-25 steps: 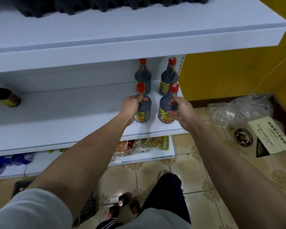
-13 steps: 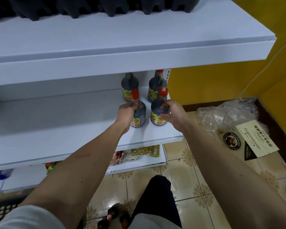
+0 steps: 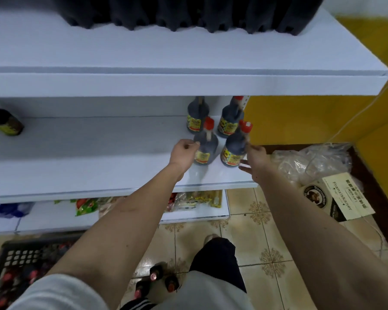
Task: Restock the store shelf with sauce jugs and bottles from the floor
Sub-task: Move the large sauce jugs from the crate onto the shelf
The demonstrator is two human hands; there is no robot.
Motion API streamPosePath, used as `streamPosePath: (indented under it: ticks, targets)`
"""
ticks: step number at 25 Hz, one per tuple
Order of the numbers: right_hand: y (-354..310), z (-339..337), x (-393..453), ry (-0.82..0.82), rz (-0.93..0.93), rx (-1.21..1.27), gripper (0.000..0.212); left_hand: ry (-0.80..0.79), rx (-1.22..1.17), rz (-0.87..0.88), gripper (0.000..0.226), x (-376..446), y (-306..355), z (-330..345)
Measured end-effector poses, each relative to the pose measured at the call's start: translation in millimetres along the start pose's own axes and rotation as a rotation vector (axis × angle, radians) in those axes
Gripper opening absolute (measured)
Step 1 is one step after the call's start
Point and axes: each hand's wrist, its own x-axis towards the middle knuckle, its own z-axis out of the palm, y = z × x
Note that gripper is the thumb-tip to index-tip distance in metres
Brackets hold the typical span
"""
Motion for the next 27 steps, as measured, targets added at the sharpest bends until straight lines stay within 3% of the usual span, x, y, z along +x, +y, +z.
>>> streamPosePath:
  ticks: [3, 4, 6, 9, 12, 16, 27]
  targets:
    - [32, 38, -51, 0.056, 0.041, -0.228, 0.041, -0.034, 0.592, 0.092, 0.048, -30, -27, -70]
    - [49, 58, -77, -0.001, 0.031, -0.376, 0.040, -0.042, 0.791, 0.116, 0.054, -46, -38, -104]
    - [78, 98, -138, -0.104, -0.071, -0.570, 0.039, -0.067, 0.968, 0.091, 0.061, -81, -53, -163]
    - [119, 156, -235, -0.250, -0.244, -0.748, 0.040, -0.138, 1.068, 0.082, 0.066, -145, -82, -242]
    - [138, 199, -311, -0.326, -0.280, -0.879, 0.055, -0.168, 1.077, 0.075, 0.067, -199, -110, -295]
    - [152, 232, -389, -0.385, -0.288, -0.913, 0.055, -0.178, 1.092, 0.025, 0.071, -262, -140, -329]
    - [228, 214, -492, -0.541, -0.280, -0.958, 0.066, -0.067, 1.140, -0.169, 0.065, -406, -214, -368]
